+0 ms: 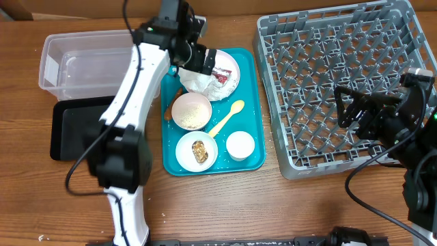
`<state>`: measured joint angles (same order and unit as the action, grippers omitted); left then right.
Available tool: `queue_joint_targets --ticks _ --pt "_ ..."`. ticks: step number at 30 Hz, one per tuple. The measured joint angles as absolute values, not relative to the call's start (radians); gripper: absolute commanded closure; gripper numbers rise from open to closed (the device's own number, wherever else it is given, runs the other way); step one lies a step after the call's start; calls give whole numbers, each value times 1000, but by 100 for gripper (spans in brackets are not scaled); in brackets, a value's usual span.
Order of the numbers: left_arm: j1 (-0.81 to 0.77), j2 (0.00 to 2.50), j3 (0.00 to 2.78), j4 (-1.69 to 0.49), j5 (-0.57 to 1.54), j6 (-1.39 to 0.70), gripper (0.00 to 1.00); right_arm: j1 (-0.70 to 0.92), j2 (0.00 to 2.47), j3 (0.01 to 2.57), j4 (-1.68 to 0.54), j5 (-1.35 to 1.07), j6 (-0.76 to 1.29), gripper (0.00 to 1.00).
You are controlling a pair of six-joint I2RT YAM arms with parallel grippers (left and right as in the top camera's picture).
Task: Sort waste into correct bins and load items into the dishwasher
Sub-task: 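Reach the left gripper to the plate and grasp the tissue and wrapper, then carry the tissue and wrapper left and drop them into the clear bin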
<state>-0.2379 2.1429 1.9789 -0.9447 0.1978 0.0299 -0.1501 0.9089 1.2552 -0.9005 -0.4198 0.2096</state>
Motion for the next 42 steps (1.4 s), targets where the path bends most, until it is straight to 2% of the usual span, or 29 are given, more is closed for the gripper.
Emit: queue_joint_targets --ticks 7,14,16,19,20,21,23,24,27,32,36,42 --pt "-266 2313 1979 -861 201 30 0 -150 963 1255 -934 -422 210 0" --pt "-353 2368 1979 -822 91 30 0 -150 1029 1255 -961 -422 210 0" --pt "-366 2384 1979 -820 69 30 4 -150 1037 1255 -961 -422 210 0" --pt "-371 2403 1989 -818 41 30 21 -150 1039 1255 -961 -422 210 0" --pt "-371 2404 1993 -816 39 31 30 -150 1039 1255 -961 -422 210 0" --pt "-371 2409 1993 -814 30 29 43 -150 1039 1255 -961 -422 209 0" --pt "-369 2411 1997 -813 18 28 62 -150 1039 1255 -961 -422 209 0" --pt "-366 2412 1998 -813 16 30 67 -150 1039 1255 -960 -422 209 0" --pt "-366 2413 1999 -810 17 24 96 -150 1039 1255 -959 -422 210 0" --pt "-366 2414 2008 -824 18 23 96 -150 1039 1255 -960 -422 209 0" --pt "-364 2424 2061 -922 18 11 96 -150 1039 1255 -958 -422 209 0" --pt "-337 2440 2362 -1175 22 -28 96 -150 1039 1255 -957 -422 209 0"
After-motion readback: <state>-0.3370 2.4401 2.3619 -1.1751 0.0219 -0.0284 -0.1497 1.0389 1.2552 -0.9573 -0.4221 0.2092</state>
